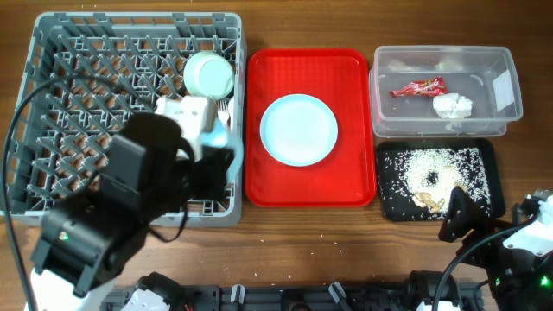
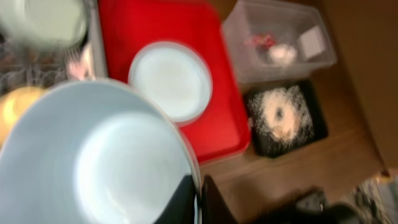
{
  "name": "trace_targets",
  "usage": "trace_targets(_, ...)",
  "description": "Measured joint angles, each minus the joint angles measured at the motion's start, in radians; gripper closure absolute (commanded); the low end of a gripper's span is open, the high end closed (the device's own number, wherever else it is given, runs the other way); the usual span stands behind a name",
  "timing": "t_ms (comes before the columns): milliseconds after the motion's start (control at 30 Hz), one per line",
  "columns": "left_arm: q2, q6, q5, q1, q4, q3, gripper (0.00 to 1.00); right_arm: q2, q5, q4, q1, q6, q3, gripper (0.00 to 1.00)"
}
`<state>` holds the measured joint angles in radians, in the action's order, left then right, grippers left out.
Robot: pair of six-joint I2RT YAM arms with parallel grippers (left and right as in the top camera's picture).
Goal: Sort waste into correct bins and load items into the dishwasher rack
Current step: 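Carry the light-blue bowl into the rack and release it upside down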
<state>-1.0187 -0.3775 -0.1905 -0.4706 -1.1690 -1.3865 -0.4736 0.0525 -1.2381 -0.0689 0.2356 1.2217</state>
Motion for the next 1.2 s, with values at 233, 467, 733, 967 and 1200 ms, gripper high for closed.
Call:
trace_targets(233, -0.121, 0.114, -0.357, 0.352, 0.029, 0.045, 0.96, 0.0, 0.0, 0.0, 0.0, 0.0, 0.0, 0.0)
trace_targets(467, -0.476, 0.023, -0.762, 0.605, 0.534, 0.048, 0.96, 0.0, 0.0, 0.001, 0.0, 0.0, -0.001, 0.0)
trace_targets(733, -0.914, -0.311, -1.19, 0.786, 0.91, 0.053, 0.96, 0.0, 0.0, 0.0, 0.0, 0.0, -0.002, 0.0)
trace_targets(967, -0.935, -0.344, -1.198, 0.875, 0.886, 0.052, 0.96, 0.0, 0.0, 0.0, 0.0, 0.0, -0.002, 0.0)
trace_targets(1200, -0.936, -0.243, -1.051, 0.929, 0.697, 0.043, 0.87, 0.0, 0.0, 0.0, 0.0, 0.0, -0.002, 0.0)
